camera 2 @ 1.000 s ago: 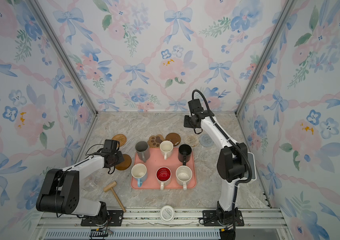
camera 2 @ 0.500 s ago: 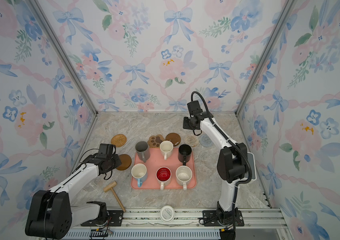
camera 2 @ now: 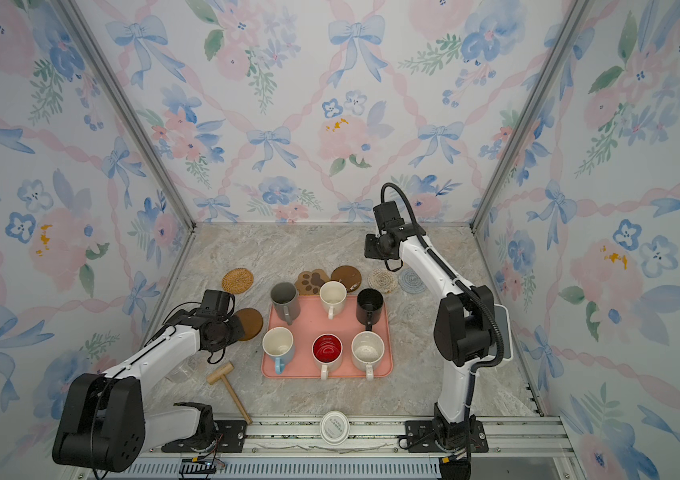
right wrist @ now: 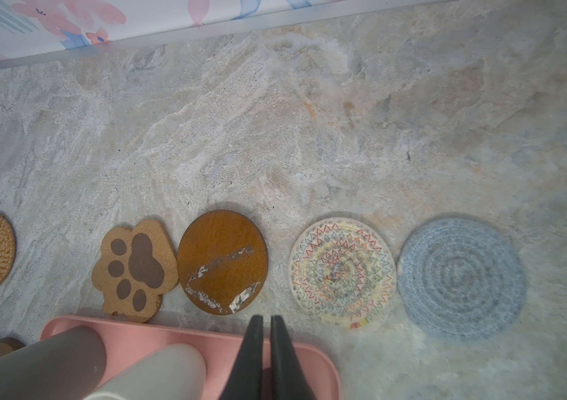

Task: Place cups on coasters
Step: Move the coaster to the top-left of the table.

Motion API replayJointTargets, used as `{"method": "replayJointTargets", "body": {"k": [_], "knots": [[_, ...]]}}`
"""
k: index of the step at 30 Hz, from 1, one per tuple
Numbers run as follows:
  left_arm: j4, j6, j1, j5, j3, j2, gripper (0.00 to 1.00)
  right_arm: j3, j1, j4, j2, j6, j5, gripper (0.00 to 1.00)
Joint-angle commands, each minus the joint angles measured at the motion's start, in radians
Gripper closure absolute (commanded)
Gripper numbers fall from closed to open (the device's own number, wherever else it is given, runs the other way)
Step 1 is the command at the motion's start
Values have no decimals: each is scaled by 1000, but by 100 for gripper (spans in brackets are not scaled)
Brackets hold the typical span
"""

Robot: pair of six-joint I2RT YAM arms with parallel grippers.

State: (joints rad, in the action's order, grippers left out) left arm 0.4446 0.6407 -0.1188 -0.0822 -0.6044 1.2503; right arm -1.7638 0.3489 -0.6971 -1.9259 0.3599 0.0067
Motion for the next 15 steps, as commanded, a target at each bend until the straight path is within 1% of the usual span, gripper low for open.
{"method": "replayJointTargets", "body": {"k": [1,7,15], "knots": [[52,5,-13,-28,-14,-9,100,-7,8,-2,9,9,-14,89],[72,4,-46,-44,-15,-2,100,-27,8,-4,-9,12,-28,90],[69,5,-53,-75,-35,95,100,-23,7,-7,-7,8,-27,90]]}}
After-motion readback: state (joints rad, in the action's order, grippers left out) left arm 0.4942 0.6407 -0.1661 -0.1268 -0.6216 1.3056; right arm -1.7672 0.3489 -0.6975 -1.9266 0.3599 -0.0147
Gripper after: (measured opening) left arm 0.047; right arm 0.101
